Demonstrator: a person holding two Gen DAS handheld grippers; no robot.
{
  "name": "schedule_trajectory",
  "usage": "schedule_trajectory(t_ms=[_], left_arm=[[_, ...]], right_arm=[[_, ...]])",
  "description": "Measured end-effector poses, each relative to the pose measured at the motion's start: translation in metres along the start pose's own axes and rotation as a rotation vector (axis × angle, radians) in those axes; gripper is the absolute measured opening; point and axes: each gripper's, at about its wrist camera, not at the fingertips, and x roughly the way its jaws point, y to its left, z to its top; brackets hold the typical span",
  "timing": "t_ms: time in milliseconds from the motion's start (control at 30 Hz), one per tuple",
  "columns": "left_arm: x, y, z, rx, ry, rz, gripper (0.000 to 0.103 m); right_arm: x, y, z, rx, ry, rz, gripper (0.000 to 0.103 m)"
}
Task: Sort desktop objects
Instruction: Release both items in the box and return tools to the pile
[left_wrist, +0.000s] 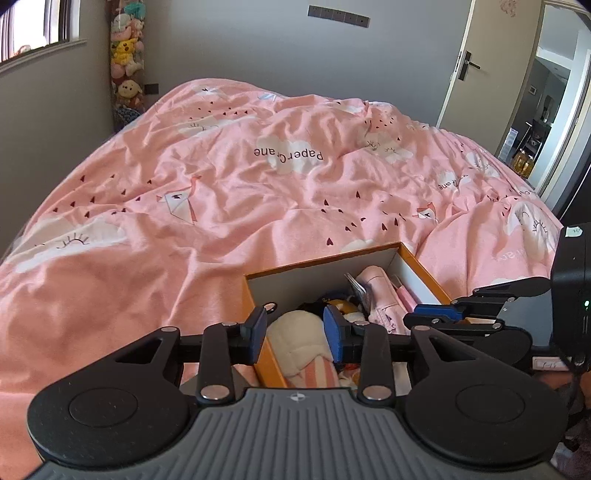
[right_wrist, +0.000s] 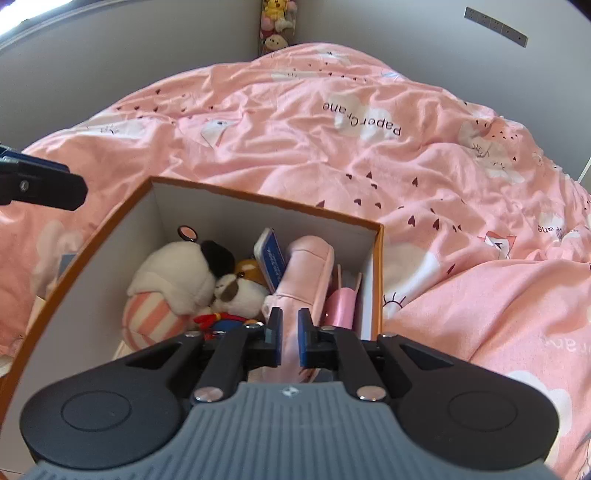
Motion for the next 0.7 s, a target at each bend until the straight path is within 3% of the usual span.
schedule_trajectory(t_ms=[67,200,367,433,467,600,700], left_arm=[[-0.014,0.005,-0.006,0.033,-0.026,0.027,0.039],[-0.040,0.016,-0.017,0.067,-0.040,0.073,0.039],[-0.064,0.037,-0.033,0.040,0.015,0.037,0.040],[-0.069,0.043,-0.044,0.017,0.050,0.037,0.052],[-0.071,0.046,-0.050,0.001,0.067,0.038,0.052],[-0.070,0.056,-0.076,-0.097,0.143,0.016,0.052],[-0.066,0.055,-0.095,-0.149,0.189,0.053,0.060]], right_arm=[[-0.010,0.005,0.001,0.017,-0.021,0.016,0.025],[-0.033,0.021,0.003,0.029,-0.072,0.069,0.026],[-0.060,0.051,0.003,0.052,-0.181,0.145,0.030],[-0.066,0.064,0.003,0.053,-0.192,0.162,0.043],[-0.068,0.071,0.002,0.051,-0.190,0.168,0.044],[-0.067,0.095,-0.004,0.026,-0.152,0.208,0.045],[-0.062,0.107,-0.013,0.014,-0.113,0.165,0.045]])
